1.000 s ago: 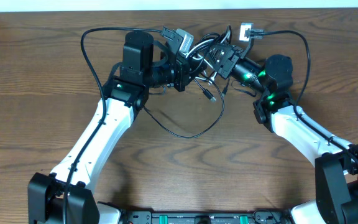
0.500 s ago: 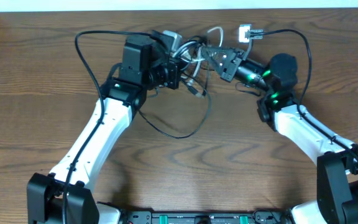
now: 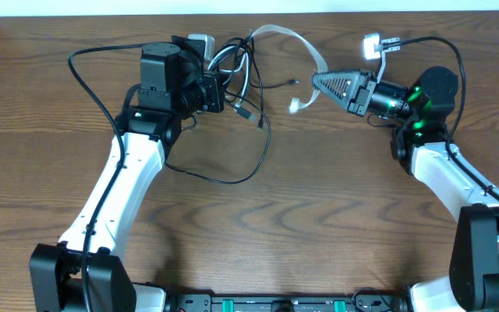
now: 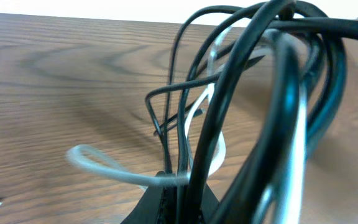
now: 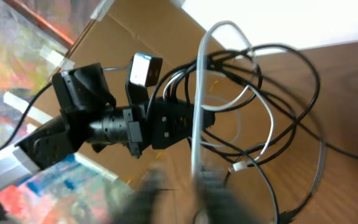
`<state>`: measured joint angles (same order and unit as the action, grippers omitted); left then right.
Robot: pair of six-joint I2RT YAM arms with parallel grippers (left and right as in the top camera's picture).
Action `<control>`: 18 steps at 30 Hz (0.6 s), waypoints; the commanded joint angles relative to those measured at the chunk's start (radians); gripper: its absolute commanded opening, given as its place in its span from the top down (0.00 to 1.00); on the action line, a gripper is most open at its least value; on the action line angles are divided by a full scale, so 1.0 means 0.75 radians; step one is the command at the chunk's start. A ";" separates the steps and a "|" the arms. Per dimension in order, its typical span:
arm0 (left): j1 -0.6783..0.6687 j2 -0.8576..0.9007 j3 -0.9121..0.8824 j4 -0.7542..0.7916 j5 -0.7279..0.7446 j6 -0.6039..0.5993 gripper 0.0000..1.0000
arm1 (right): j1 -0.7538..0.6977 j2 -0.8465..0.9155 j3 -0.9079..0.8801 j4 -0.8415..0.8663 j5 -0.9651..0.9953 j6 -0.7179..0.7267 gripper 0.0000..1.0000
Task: Untangle cables
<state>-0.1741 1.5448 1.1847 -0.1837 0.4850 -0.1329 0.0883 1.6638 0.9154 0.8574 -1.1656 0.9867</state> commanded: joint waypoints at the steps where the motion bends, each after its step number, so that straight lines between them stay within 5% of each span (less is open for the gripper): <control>1: 0.001 -0.035 0.014 0.002 0.181 0.038 0.92 | -0.008 -0.012 0.008 -0.018 -0.055 -0.021 0.48; 18: -0.003 -0.035 0.014 0.012 0.540 0.187 0.92 | 0.081 -0.012 0.008 -0.042 0.054 -0.045 0.32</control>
<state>-0.1741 1.5448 1.1847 -0.1822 0.8085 -0.0219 0.1265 1.6638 0.9154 0.8261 -1.1664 0.9791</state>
